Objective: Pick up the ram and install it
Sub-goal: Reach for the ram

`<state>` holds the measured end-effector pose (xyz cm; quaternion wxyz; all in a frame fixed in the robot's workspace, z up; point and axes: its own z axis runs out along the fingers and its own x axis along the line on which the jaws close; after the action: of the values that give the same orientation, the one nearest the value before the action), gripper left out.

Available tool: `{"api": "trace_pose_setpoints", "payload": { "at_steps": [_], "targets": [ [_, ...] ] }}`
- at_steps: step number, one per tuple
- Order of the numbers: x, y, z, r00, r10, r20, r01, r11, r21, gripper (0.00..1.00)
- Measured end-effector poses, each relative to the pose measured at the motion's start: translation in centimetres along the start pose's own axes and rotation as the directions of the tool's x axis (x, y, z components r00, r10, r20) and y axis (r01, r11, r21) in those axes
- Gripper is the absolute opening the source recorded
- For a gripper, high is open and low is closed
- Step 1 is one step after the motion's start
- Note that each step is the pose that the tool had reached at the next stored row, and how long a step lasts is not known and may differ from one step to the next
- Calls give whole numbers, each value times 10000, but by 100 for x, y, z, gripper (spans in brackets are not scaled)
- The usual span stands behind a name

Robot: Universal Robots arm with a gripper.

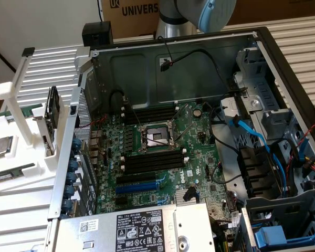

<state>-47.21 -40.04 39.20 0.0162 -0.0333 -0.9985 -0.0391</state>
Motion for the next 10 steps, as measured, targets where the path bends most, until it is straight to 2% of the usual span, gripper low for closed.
{"api": "trace_pose_setpoints", "payload": {
  "at_steps": [10],
  "targets": [
    [1, 18, 5, 10000, -1, -1, 1, 10000, 0, 11]
  ]
}}
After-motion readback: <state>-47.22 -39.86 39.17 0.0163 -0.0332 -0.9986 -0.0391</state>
